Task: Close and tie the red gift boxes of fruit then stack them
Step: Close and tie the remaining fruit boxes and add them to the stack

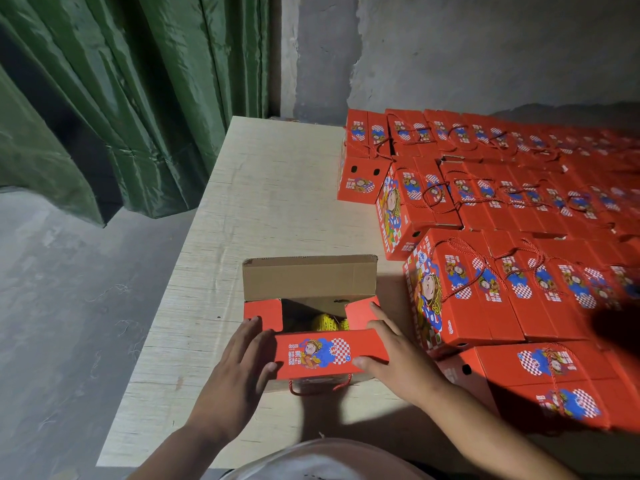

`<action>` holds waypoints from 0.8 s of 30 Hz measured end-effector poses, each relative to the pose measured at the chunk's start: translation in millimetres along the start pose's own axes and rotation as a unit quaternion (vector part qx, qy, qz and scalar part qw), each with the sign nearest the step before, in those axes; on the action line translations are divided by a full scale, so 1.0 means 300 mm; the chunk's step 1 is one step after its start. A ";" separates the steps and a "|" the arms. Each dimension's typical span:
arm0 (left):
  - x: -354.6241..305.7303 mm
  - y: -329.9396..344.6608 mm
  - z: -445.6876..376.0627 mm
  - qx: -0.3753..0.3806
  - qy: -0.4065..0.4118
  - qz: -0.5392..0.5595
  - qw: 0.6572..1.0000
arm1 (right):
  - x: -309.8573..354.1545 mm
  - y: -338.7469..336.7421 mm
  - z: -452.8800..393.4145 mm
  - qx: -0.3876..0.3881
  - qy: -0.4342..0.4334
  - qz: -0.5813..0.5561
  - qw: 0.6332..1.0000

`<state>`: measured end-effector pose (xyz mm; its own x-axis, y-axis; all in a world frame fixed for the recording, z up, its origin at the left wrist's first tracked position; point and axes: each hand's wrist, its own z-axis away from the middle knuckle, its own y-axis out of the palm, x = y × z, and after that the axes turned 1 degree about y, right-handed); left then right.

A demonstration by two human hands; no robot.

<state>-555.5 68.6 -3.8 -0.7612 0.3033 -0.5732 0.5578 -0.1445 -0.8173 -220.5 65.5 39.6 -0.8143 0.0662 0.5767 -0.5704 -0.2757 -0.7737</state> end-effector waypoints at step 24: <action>-0.179 0.001 -0.241 0.050 0.132 -0.177 0.974 | -0.027 0.029 -0.017 -0.023 -0.005 -0.012 1.000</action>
<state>-490.6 120.3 31.1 -0.7807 0.5810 -0.2301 0.2309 -0.0740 -0.9702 -219.6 67.5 26.8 -0.7996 0.0626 0.5973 -0.5938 -0.2303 -0.7709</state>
